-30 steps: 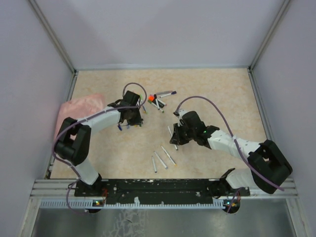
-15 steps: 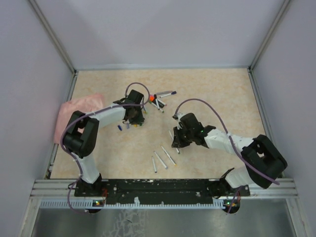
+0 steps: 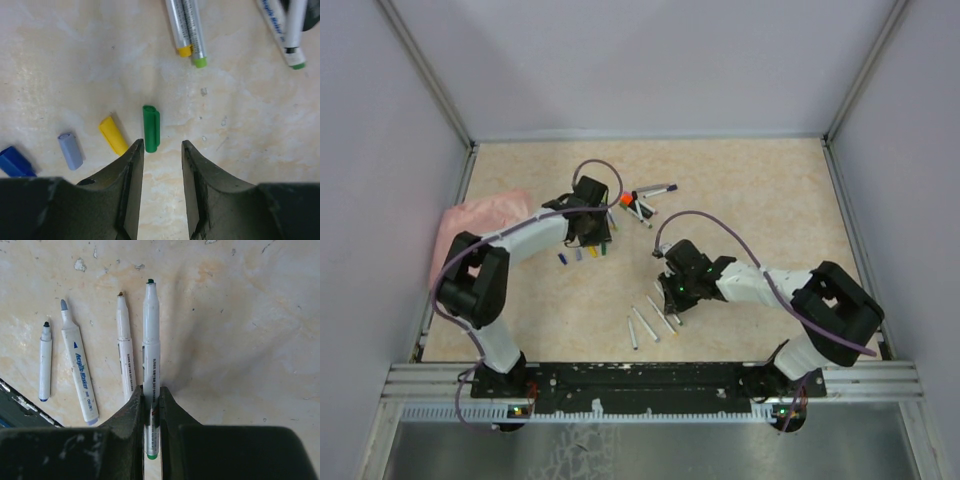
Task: Open the pen caps
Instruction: Place the pen at the center of the board.
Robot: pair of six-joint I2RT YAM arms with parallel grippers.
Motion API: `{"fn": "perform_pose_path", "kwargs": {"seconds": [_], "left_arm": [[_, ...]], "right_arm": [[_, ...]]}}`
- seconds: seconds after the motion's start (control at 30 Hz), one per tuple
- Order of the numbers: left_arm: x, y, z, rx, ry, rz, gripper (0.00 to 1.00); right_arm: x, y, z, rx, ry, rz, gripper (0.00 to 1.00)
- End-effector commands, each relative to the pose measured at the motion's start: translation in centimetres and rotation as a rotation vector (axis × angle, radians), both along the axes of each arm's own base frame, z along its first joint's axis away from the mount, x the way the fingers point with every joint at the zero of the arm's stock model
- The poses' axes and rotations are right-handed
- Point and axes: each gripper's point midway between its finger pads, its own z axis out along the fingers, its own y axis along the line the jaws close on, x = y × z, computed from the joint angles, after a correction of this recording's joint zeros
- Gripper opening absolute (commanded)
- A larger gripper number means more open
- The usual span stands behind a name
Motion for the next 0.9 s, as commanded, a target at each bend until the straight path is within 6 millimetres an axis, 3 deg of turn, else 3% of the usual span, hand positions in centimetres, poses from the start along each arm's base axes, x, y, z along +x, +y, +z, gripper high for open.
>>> {"fn": "perform_pose_path", "kwargs": {"seconds": [0.0, 0.3, 0.53, 0.87], "left_arm": [[1.6, -0.4, 7.4, -0.043, -0.191, -0.048, 0.42], [1.0, 0.3, 16.1, -0.085, -0.522, -0.186, 0.53], [-1.0, 1.5, 21.2, -0.129, -0.692, -0.203, 0.61], [-2.6, 1.1, 22.3, -0.172, -0.708, -0.258, 0.61]], "right_arm": [[1.1, 0.4, 0.8, -0.021, -0.033, -0.015, 0.09], [1.0, 0.3, 0.5, -0.054, -0.013, -0.01, 0.23], [1.1, 0.5, 0.9, -0.048, -0.01, -0.014, 0.29], [3.2, 1.8, 4.5, -0.012, -0.102, -0.011, 0.32]]}}
